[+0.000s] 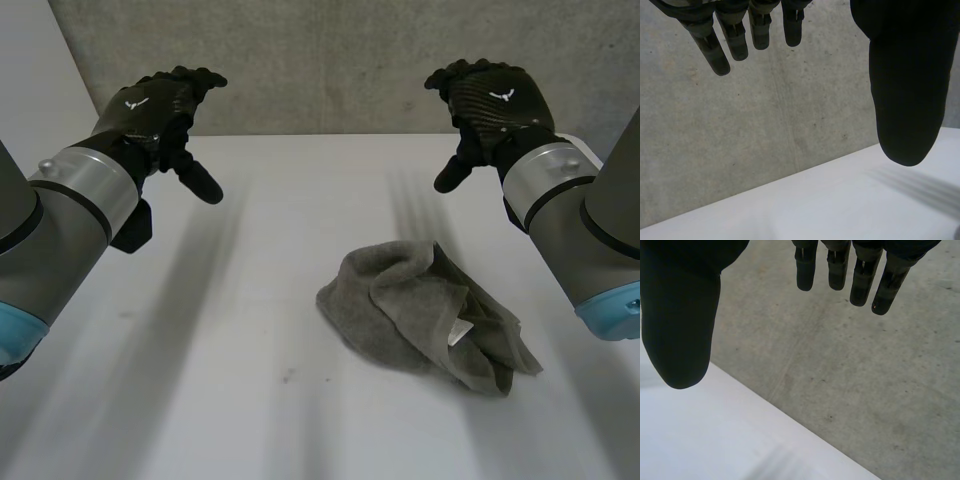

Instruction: Fold the towel.

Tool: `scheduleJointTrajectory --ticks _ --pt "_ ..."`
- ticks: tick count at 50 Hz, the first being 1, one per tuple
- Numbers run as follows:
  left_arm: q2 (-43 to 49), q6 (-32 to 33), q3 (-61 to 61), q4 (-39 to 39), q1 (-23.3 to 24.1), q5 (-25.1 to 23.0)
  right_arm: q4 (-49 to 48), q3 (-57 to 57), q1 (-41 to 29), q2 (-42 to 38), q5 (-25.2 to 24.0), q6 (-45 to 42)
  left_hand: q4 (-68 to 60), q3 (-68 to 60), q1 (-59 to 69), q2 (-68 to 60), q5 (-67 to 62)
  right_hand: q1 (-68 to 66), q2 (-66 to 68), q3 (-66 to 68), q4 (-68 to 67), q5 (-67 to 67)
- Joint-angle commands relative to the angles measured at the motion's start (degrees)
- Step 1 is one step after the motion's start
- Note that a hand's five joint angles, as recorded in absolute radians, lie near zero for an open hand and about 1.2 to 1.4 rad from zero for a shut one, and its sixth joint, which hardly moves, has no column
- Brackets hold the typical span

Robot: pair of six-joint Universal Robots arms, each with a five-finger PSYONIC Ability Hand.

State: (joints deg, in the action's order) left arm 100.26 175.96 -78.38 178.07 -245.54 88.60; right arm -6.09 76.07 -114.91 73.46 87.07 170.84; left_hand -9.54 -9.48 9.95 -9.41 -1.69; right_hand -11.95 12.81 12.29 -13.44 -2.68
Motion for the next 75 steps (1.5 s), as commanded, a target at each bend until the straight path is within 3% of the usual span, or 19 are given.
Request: scheduleJointTrajectory --ticks 1,6,9,11,14,21,31,39,44,46,47,49,51,56,61,66,71,73,75 --pt "0.5 -0.2 -0.9 -0.3 1.2 0.1 1.6 -0.5 0.2 -1.5 -3.3 -8.9 -6.4 -6.4 6.0 -6.5 -4.2 2.0 -2.8 -2.3 3.4 2.7" --pt "1.9 -0.9 -1.8 -0.5 4.5 0.4 4.2 -0.7 0.7 -2.8 -3.6 -16.1 -16.0 -16.0 15.5 -16.1 -13.8 2.0 -2.8 -2.3 3.4 2.7" --pt "2.6 -1.1 -2.3 -0.5 7.0 0.8 6.2 -1.0 0.8 -4.1 -4.6 -19.7 -16.2 -16.2 15.7 -16.3 -14.0 2.0 -2.8 -2.3 3.4 2.7" --pt "4.7 -2.2 -3.9 0.0 11.5 1.7 7.2 -1.2 0.9 -4.7 -5.3 -21.0 -15.7 -15.7 15.2 -15.8 -13.5 2.0 -2.8 -2.3 3.4 2.7" --pt "6.0 -3.4 -4.5 0.4 12.9 2.5 9.7 -1.5 2.1 -6.9 -8.4 -23.3 -14.8 -14.9 14.4 -14.9 -12.7 2.0 -2.8 -2.3 3.4 2.7" --pt "16.3 -6.9 -3.4 8.4 19.1 5.4 12.7 -0.2 9.1 -10.2 -11.0 -25.1 -10.9 -11.0 10.5 -11.1 -8.8 2.0 -2.8 -2.3 3.4 2.7" --pt "27.3 -6.9 9.8 10.5 20.3 4.0 12.3 9.1 16.1 -9.2 -10.8 -19.8 -12.3 -12.3 11.9 -12.4 -10.1 2.0 -2.8 -2.3 3.4 2.7" --pt "37.5 -7.0 22.7 6.5 21.2 1.2 9.4 15.5 19.8 -7.6 -11.5 -17.1 -14.6 -14.7 14.2 -14.8 -12.5 2.0 -2.8 -2.3 3.4 2.7" --pt "42.1 -7.0 27.9 5.9 21.2 1.2 8.7 15.7 19.9 -7.2 -11.7 -17.1 -25.7 -25.8 25.3 -25.9 -23.6 2.0 -2.8 -2.3 3.4 2.7" --pt "43.3 -7.0 28.9 5.9 21.2 1.2 8.6 15.5 19.9 -7.2 -11.7 -17.0 -43.5 -43.5 43.1 -43.6 -41.3 2.0 -2.8 -2.3 3.4 2.7" --pt "43.3 -7.0 28.9 5.9 21.2 1.2 8.6 15.2 19.9 -7.2 -11.7 -16.8 -43.6 -43.6 43.2 -43.7 -41.4 2.0 -2.8 -2.3 3.4 2.7" --pt "42.9 -7.0 28.4 5.7 21.2 1.4 8.6 14.9 19.9 -7.2 -11.7 -16.6 -64.2 -64.2 63.8 -64.3 -62.0 2.0 -2.8 -2.3 3.4 2.7" --pt "42.0 -6.9 27.5 5.5 21.2 1.5 8.6 14.3 19.9 -7.4 -11.8 -16.3 -66.9 -67.0 66.5 -67.1 -64.8 2.0 -2.8 -2.3 3.4 2.7" --pt "34.6 -6.7 20.9 4.8 20.9 1.5 9.2 11.0 20.0 -8.2 -14.5 -13.5 -66.4 -66.5 66.0 -66.6 -64.3 2.0 -2.8 -2.3 3.4 2.7" --pt "26.6 -6.7 13.4 5.0 20.5 1.2 12.2 5.3 19.5 -12.2 -21.0 -3.6 -64.6 -64.7 64.2 -64.7 -62.4 2.0 -2.8 -2.3 3.4 2.7" --pt "19.3 -6.6 5.7 5.2 20.2 1.2 17.7 0.6 18.5 -17.2 -24.3 2.6 -62.9 -63.0 62.5 -63.0 -60.8 2.0 -2.8 -2.3 3.4 2.7" --pt "17.6 -5.6 3.2 5.2 19.8 1.2 18.8 -1.7 15.7 -21.0 -23.8 5.2 -62.9 -63.0 62.5 -63.0 -60.8 2.0 -2.8 -2.3 3.4 2.7" --pt "17.6 -4.4 2.9 5.3 19.7 1.2 18.6 -2.6 14.2 -22.0 -23.2 5.4 -62.9 -63.0 62.5 -63.0 -60.8 -5.7 4.8 5.4 -4.2 -5.0" --pt "17.6 -2.5 2.9 5.4 19.1 1.3 16.6 -6.3 13.0 -23.3 -18.9 5.6 -63.3 -63.3 62.8 -63.4 -61.1 -60.2 59.4 59.9 -58.7 -59.5"
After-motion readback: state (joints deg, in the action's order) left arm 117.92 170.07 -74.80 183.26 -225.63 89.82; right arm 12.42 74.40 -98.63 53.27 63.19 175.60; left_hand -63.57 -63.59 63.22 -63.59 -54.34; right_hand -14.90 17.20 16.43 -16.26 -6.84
